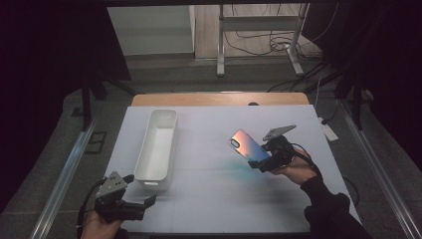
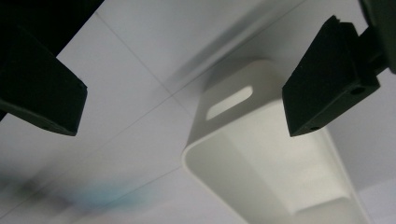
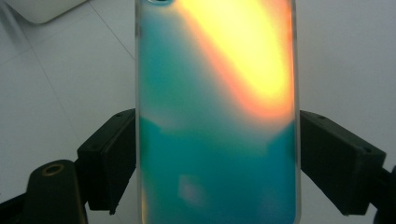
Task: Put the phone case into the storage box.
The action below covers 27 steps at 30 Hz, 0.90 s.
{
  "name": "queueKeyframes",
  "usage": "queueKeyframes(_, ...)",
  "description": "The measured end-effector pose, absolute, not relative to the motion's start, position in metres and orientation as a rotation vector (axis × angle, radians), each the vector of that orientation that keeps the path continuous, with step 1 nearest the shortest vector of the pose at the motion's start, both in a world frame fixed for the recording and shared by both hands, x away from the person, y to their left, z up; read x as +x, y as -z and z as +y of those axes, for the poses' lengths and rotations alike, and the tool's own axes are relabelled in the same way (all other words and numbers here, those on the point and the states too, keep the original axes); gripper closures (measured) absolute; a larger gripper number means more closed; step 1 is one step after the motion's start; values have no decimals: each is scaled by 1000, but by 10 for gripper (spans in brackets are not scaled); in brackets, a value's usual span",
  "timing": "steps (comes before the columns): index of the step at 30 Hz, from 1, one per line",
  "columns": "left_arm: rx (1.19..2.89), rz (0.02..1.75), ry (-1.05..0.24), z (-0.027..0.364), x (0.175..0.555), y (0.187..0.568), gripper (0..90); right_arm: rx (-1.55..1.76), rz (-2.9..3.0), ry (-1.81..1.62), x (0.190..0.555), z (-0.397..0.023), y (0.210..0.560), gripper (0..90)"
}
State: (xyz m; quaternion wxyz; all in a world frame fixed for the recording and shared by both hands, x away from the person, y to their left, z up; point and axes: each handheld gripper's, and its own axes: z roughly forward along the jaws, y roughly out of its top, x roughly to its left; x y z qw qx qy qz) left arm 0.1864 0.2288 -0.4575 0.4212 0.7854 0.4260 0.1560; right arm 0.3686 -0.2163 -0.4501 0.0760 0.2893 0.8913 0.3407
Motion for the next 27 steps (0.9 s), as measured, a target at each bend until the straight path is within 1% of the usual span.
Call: queueKeyframes(27, 1958, 895, -322, 193, 220, 443, 9, 820, 2640, -1215, 342, -220, 431, 172)
